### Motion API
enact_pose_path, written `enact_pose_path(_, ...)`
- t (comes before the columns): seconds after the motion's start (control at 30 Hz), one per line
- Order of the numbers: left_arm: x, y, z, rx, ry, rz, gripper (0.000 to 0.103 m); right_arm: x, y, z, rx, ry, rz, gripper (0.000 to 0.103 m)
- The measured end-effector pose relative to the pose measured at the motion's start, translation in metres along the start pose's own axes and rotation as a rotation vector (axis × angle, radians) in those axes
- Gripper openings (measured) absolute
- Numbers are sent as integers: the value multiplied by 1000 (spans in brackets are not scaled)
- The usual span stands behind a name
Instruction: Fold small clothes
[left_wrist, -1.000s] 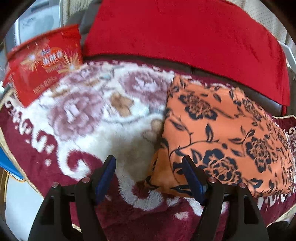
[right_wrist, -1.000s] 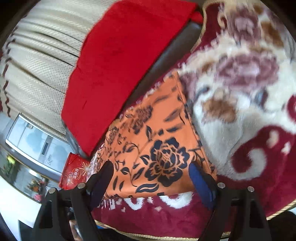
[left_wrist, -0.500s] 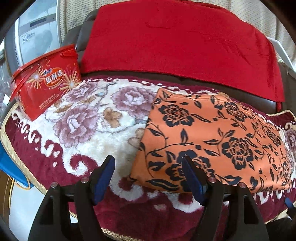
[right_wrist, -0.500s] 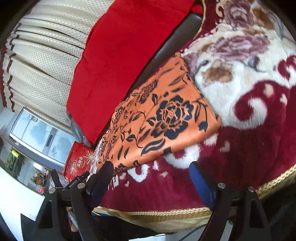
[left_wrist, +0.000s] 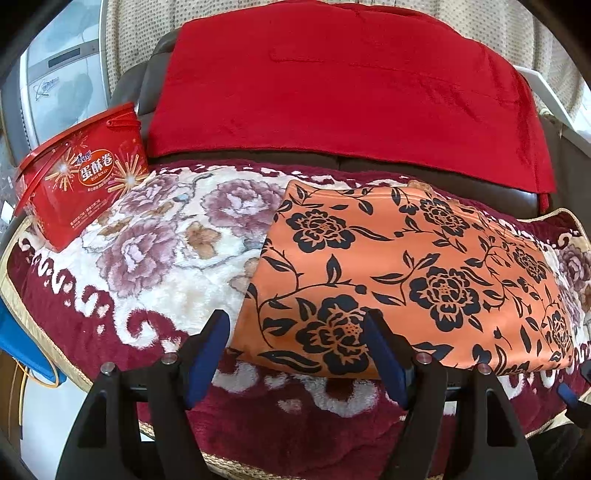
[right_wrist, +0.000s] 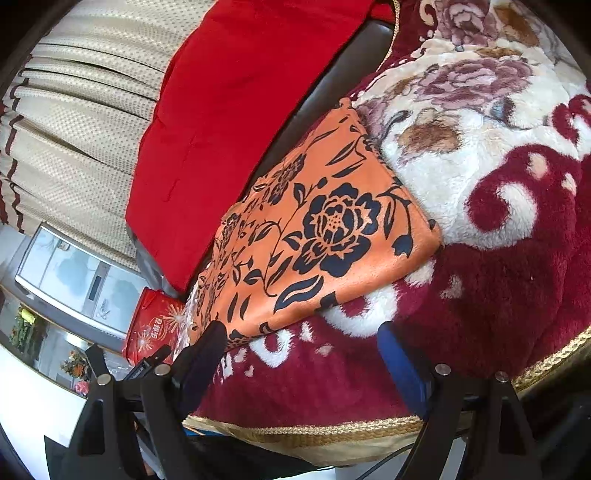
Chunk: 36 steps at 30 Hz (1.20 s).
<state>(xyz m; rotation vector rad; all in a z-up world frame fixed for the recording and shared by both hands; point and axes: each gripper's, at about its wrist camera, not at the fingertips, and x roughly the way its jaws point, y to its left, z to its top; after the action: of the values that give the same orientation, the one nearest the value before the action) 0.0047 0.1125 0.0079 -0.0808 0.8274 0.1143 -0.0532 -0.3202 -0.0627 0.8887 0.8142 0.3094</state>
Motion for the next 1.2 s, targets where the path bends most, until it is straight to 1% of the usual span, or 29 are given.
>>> enact_pose_path(0.37,-2,-6,1,9,-5,-3,75,1,-4,4,31,-16,-24,86)
enact_pose_path(0.6,0,-15,-1,9,-2,-31,75,2,-13,11,94,-23,-38,86)
enact_pose_path(0.7,2,-26,-1,21,6,-44,75,2,-15,15,121,-37,-28,86)
enact_pose_path(0.8,2,-36,-1,28,4,-57,75,4,-21,19,163,-44,-37,86)
enact_pose_path(0.87,4,-45,-1,36,10,-70,75,7,-24,21,193,-43,-23,86)
enact_pose_path(1.1,15,-89,4,97,6,-111,75,23,-26,40,250,-63,-18,86)
enact_pose_path(1.17,25,-102,3,121,22,-112,75,27,-26,47,251,-77,-16,79)
enact_pose_path(1.2,34,-109,1,138,36,-97,75,28,-25,51,240,-78,-29,58)
